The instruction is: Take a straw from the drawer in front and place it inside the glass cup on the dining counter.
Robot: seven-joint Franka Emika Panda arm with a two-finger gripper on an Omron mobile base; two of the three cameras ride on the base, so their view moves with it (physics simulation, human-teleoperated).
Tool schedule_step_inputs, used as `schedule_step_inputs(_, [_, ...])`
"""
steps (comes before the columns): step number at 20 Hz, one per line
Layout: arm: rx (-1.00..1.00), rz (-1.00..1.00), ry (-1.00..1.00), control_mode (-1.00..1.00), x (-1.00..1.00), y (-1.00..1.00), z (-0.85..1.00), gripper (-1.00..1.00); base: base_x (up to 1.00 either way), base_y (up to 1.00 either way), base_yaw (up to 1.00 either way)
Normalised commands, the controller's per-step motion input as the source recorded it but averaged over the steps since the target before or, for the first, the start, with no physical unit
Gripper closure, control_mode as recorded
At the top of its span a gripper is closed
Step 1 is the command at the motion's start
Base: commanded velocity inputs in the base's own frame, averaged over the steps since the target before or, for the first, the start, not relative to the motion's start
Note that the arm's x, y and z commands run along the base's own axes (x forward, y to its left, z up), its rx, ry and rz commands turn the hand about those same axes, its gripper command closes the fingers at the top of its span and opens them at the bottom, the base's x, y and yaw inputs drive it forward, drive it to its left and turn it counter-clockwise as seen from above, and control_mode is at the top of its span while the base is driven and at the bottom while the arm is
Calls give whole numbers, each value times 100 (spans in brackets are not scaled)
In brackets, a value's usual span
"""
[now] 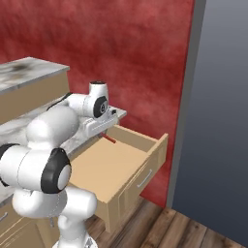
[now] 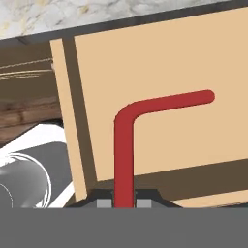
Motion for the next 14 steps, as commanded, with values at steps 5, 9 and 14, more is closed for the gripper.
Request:
schedule_step_inputs(5, [0,-2,-11,-100,-38,2,51,100,0,0,0])
schedule_step_inputs(9, [0,-3,-17,-100,-35,4,47,100,0,0,0])
schedule_step_inputs(14, [0,-7,-22,-100,-26,9,41,100,0,0,0])
